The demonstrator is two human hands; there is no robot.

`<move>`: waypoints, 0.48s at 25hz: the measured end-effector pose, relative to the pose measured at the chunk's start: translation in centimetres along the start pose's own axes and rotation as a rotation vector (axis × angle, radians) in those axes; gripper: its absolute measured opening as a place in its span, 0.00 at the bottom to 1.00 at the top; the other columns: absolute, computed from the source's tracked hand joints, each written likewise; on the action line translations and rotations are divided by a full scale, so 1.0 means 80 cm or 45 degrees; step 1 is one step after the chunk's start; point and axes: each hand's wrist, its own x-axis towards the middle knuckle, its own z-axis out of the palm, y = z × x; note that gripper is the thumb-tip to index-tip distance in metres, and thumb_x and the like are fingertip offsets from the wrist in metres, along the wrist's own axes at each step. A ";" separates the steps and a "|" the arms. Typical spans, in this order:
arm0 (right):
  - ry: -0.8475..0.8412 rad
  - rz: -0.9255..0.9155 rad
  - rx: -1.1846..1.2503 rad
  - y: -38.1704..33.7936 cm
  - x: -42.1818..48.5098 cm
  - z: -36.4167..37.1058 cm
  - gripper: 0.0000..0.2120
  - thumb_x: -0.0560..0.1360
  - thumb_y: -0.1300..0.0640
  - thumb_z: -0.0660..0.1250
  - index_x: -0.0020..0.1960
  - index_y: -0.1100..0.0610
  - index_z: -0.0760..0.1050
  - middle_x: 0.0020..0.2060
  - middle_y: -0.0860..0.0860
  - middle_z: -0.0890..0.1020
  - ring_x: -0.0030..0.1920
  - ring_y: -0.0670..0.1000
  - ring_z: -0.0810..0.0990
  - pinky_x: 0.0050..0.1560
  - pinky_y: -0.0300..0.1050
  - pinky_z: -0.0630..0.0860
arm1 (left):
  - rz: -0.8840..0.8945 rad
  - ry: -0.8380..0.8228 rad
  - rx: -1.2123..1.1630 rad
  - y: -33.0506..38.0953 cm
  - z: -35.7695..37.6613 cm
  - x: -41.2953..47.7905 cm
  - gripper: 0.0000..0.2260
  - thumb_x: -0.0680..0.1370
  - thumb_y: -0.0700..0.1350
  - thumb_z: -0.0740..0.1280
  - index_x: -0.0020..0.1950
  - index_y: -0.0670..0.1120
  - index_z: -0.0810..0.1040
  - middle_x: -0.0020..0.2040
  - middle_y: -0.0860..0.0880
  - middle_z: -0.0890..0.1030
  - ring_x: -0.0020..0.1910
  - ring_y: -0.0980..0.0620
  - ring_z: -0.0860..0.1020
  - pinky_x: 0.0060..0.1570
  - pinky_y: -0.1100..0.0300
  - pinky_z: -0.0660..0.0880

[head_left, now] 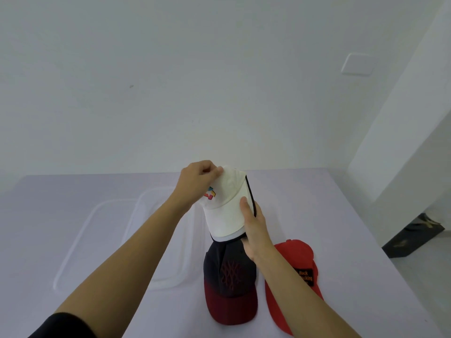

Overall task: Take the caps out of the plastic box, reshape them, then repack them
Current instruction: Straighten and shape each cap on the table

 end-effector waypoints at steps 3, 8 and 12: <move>-0.040 -0.001 -0.051 -0.005 -0.004 0.002 0.15 0.76 0.45 0.64 0.60 0.46 0.72 0.56 0.46 0.80 0.57 0.49 0.77 0.52 0.49 0.76 | 0.273 0.340 0.245 -0.003 0.007 -0.005 0.10 0.76 0.44 0.66 0.37 0.41 0.79 0.33 0.49 0.77 0.29 0.57 0.76 0.31 0.70 0.69; 0.052 -0.081 -0.109 0.005 -0.006 0.000 0.09 0.77 0.47 0.64 0.56 0.47 0.73 0.54 0.48 0.80 0.54 0.48 0.78 0.54 0.46 0.77 | 0.226 0.128 0.366 -0.016 0.009 -0.003 0.09 0.74 0.47 0.68 0.43 0.41 0.76 0.36 0.48 0.76 0.34 0.47 0.77 0.31 0.64 0.68; 0.041 -0.163 -0.204 0.010 -0.008 -0.002 0.11 0.77 0.48 0.63 0.58 0.48 0.72 0.53 0.48 0.80 0.53 0.47 0.78 0.50 0.41 0.76 | -0.033 -0.376 0.290 -0.008 -0.014 0.002 0.14 0.73 0.53 0.70 0.34 0.45 0.76 0.32 0.51 0.76 0.33 0.53 0.75 0.33 0.64 0.69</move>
